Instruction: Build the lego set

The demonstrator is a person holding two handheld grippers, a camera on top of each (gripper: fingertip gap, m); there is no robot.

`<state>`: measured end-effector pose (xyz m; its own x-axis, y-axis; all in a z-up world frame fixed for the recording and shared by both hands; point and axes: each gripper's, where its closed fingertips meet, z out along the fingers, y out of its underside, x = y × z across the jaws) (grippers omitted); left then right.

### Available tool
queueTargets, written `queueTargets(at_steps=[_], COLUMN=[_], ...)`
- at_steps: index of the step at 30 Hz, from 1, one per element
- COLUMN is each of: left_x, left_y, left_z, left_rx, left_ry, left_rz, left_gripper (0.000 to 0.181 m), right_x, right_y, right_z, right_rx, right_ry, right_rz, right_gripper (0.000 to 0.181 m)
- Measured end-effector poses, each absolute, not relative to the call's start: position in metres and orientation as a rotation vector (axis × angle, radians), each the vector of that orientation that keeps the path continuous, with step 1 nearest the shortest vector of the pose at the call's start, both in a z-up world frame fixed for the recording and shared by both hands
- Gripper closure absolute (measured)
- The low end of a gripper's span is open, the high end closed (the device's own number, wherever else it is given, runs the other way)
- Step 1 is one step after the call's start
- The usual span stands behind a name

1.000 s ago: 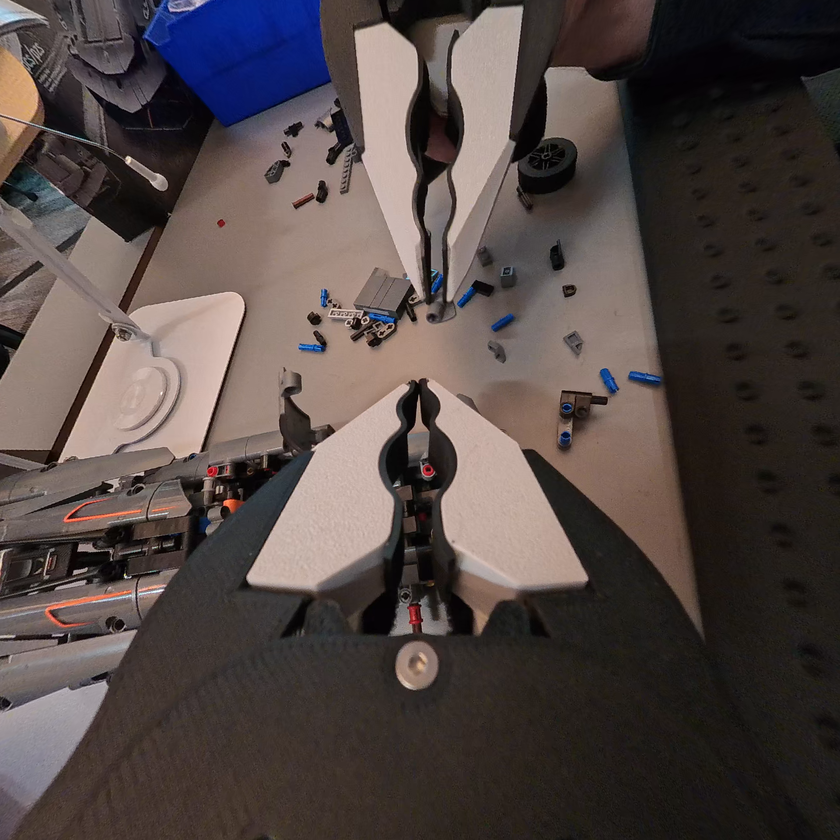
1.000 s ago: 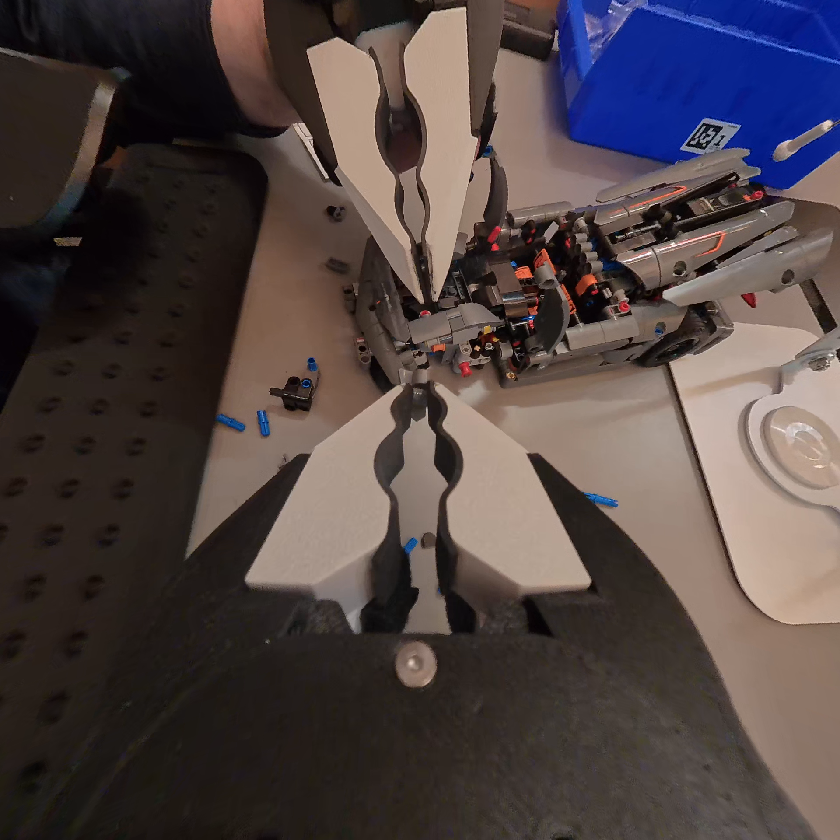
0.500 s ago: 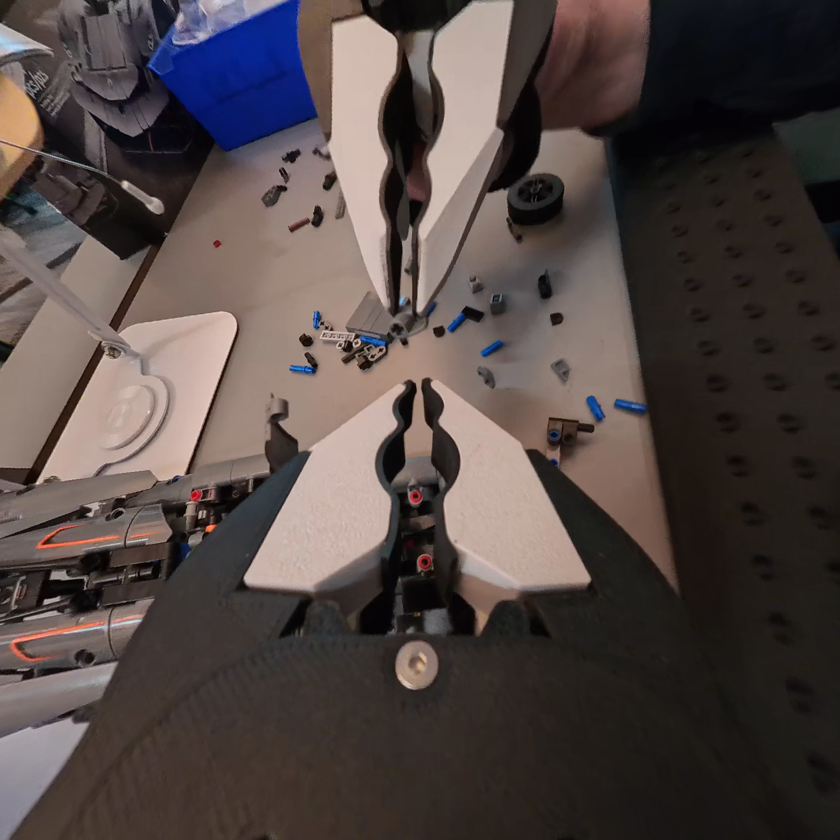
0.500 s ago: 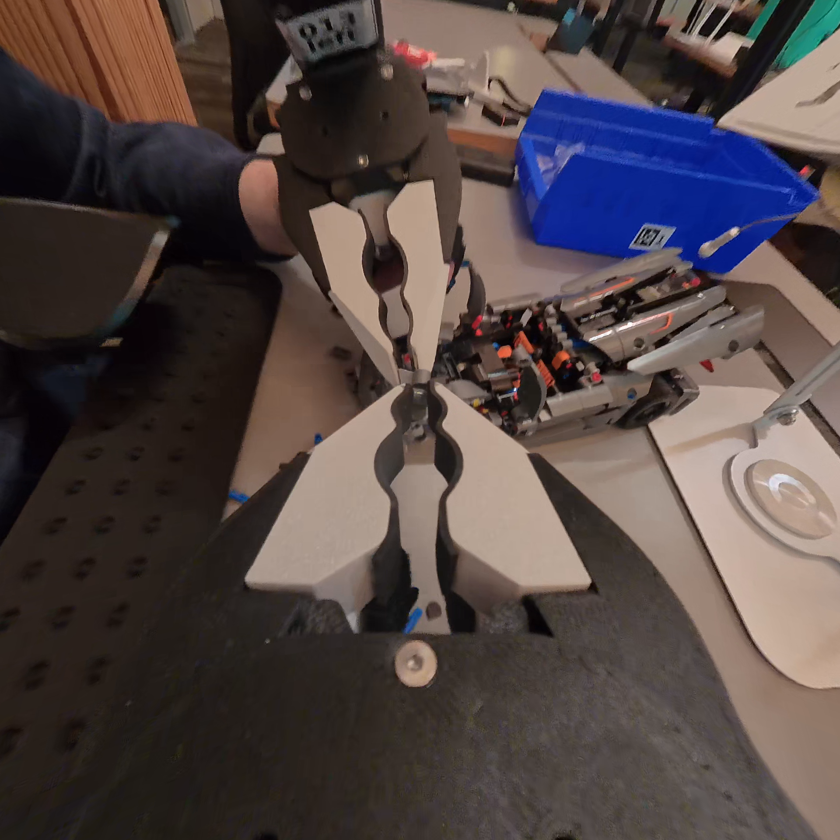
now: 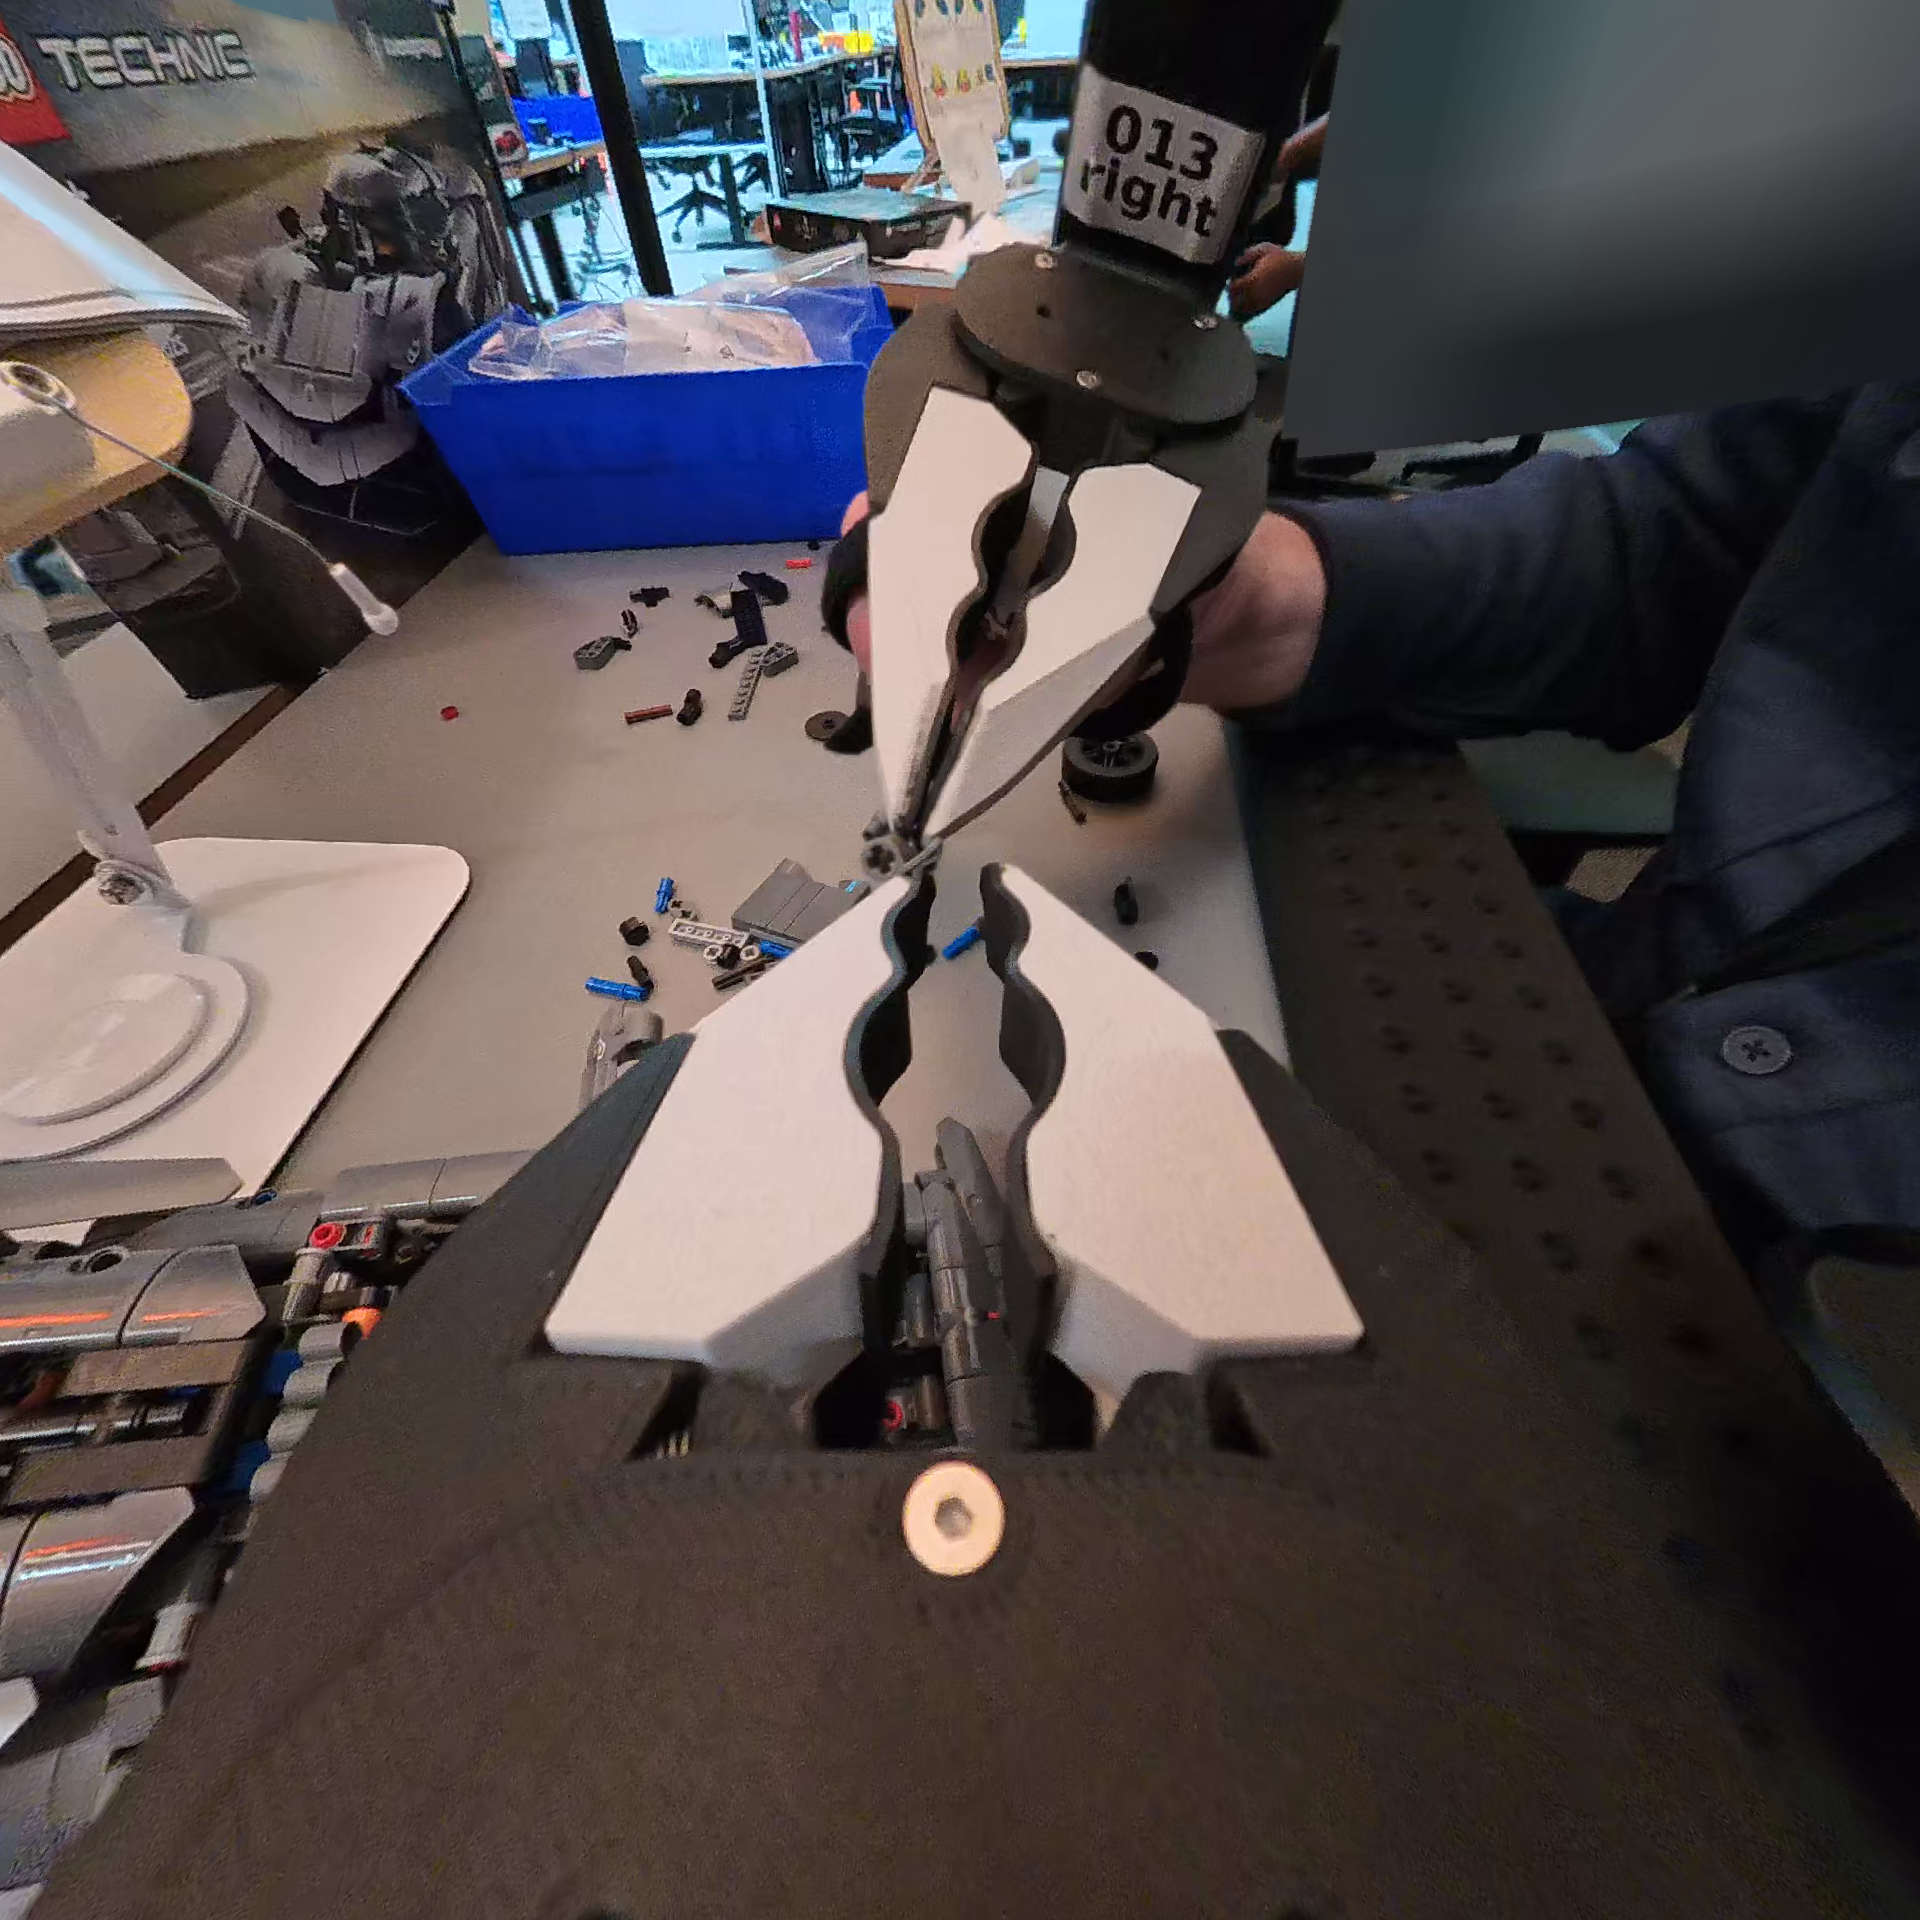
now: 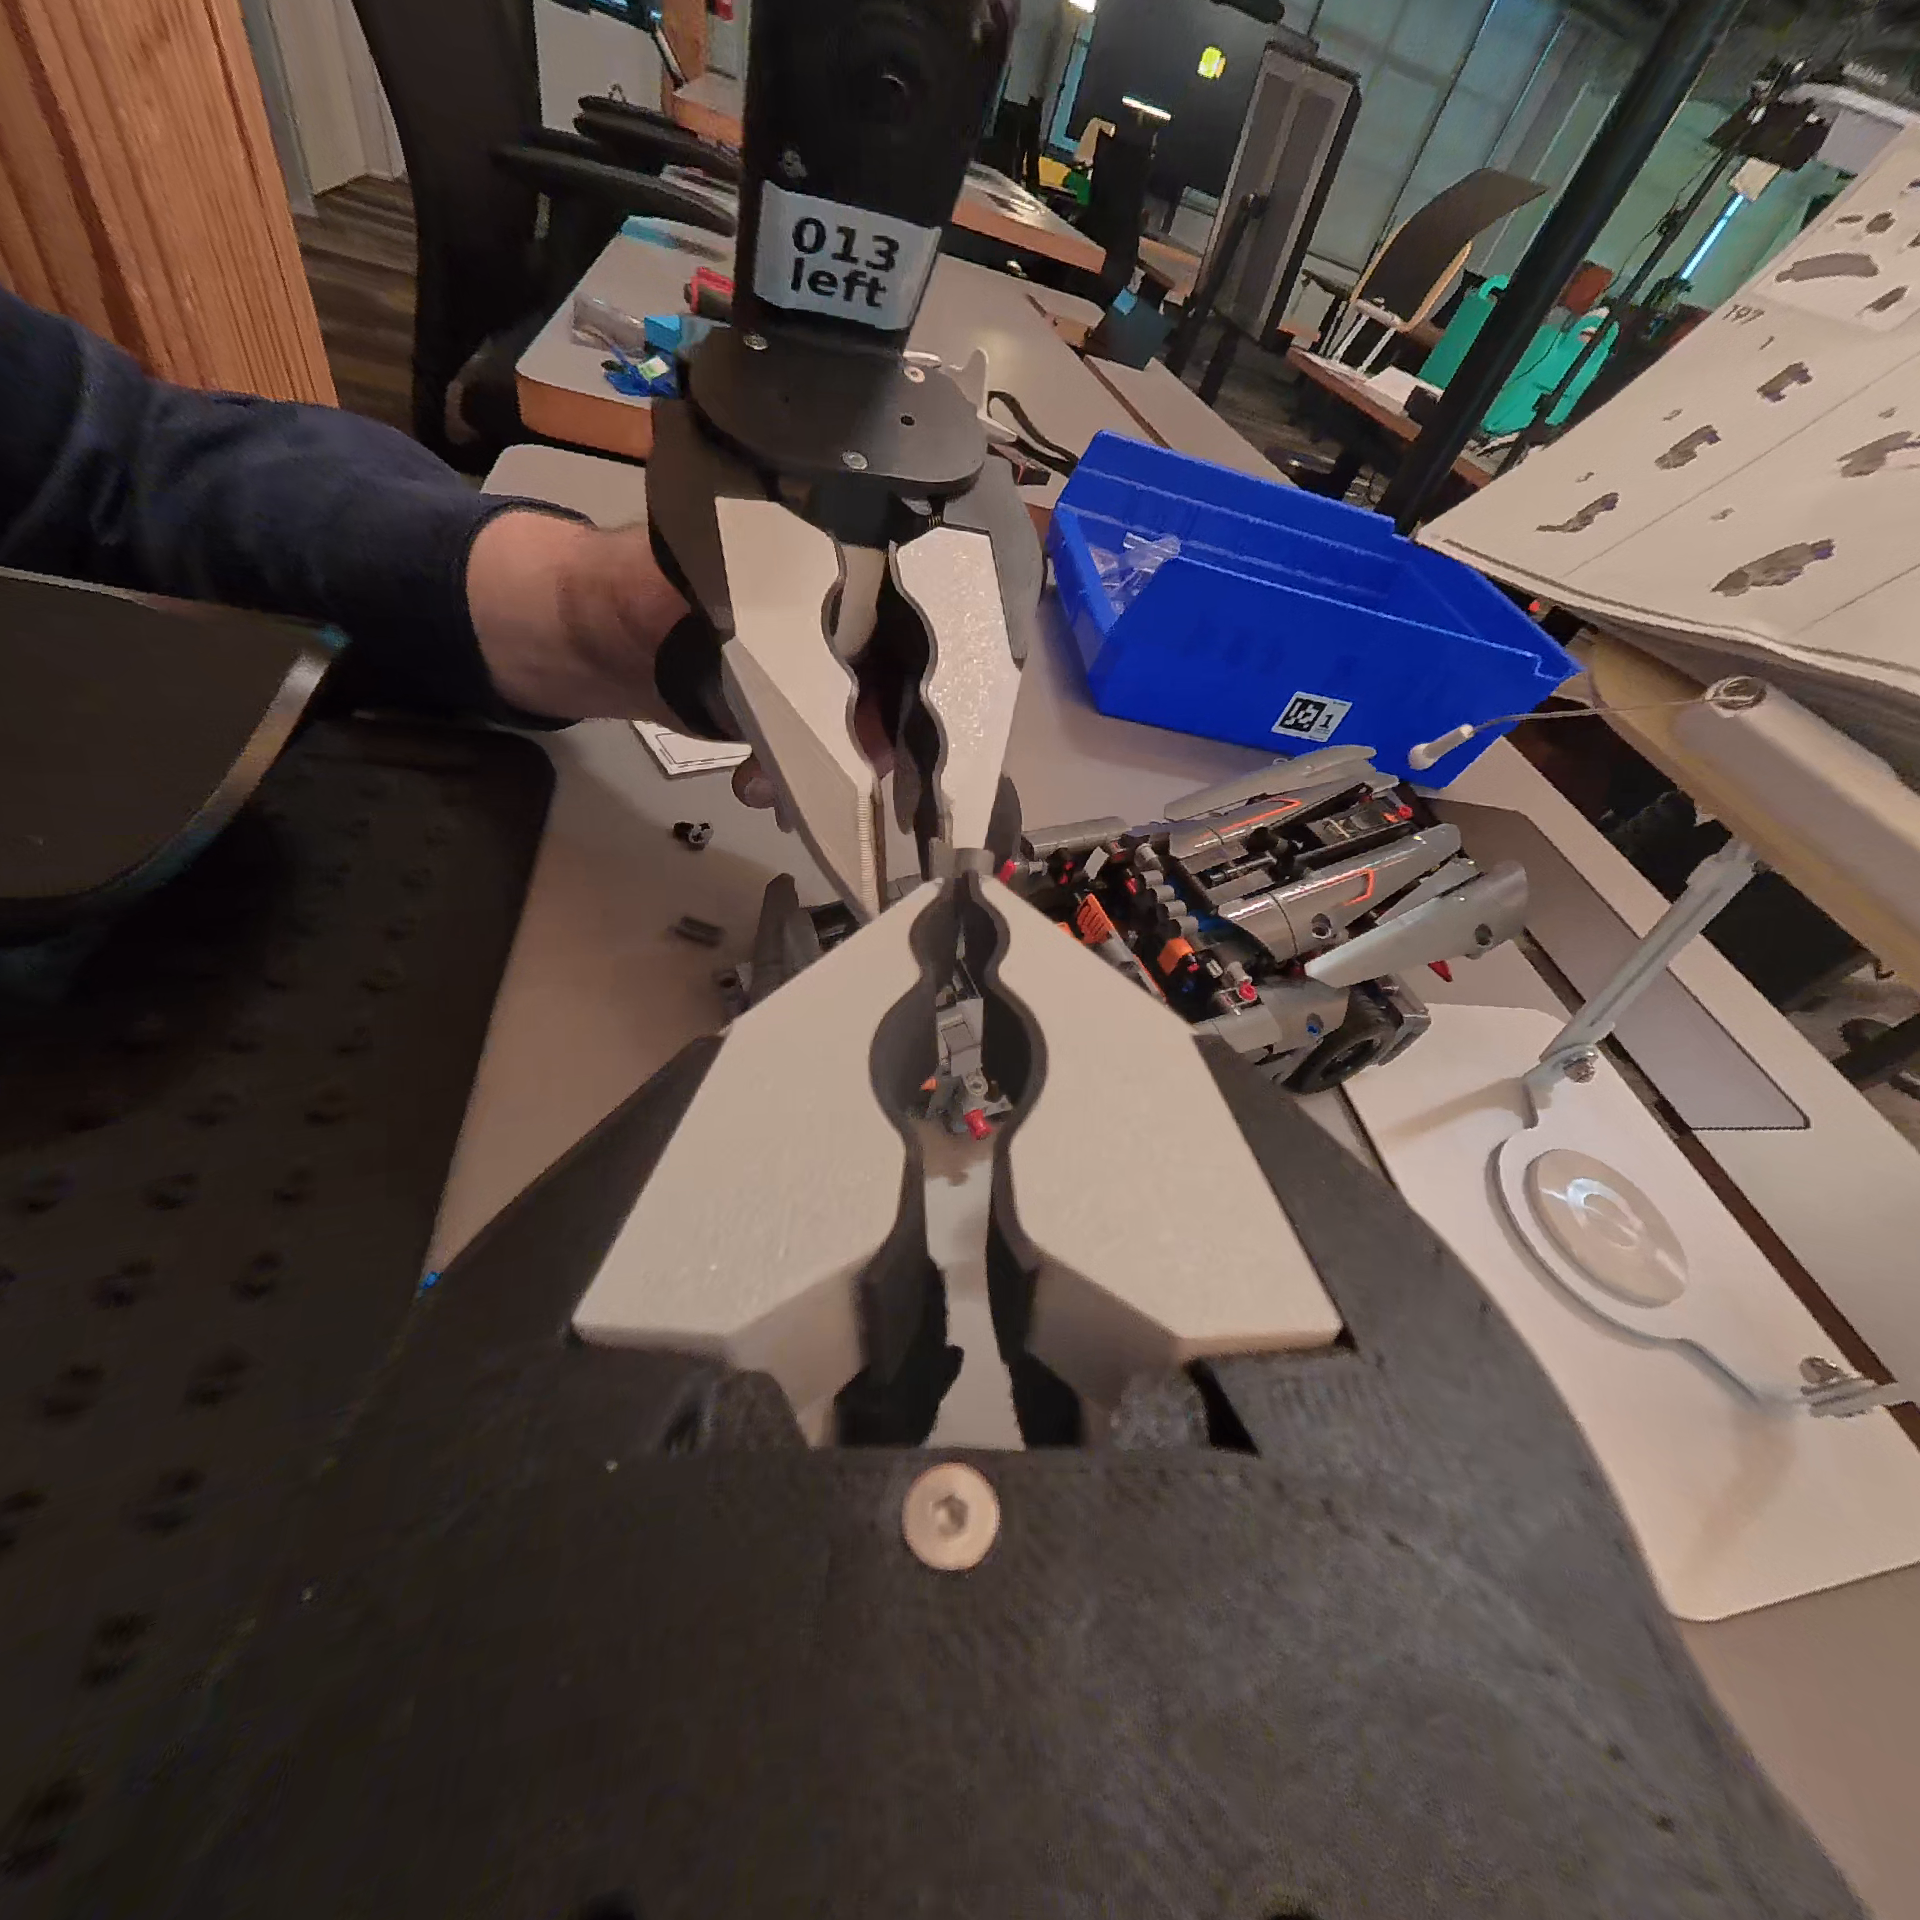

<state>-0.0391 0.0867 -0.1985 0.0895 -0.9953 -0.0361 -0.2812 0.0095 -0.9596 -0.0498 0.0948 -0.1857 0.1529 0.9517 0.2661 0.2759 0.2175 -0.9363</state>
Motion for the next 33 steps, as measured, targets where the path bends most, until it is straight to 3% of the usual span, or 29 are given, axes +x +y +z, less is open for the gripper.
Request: queueTargets(at_steps=[6,33], left_x=[-0.037,-0.035], left_y=[0.086,0.072], left_z=[-0.200,-0.197], left_rx=[-1.443,-1.378], left_ry=[1.352,1.429], left_rz=[-0.993,-0.992], left_gripper=[0.181,0.180], right_x=[-0.051,-0.050], right_y=[0.094,0.084], right_z=[-0.188,-0.191], right_rx=[-1.292,-1.311], right_ry=[-1.367,-1.403], right_rz=[0.756,0.888], right_gripper=[0.181,0.181])
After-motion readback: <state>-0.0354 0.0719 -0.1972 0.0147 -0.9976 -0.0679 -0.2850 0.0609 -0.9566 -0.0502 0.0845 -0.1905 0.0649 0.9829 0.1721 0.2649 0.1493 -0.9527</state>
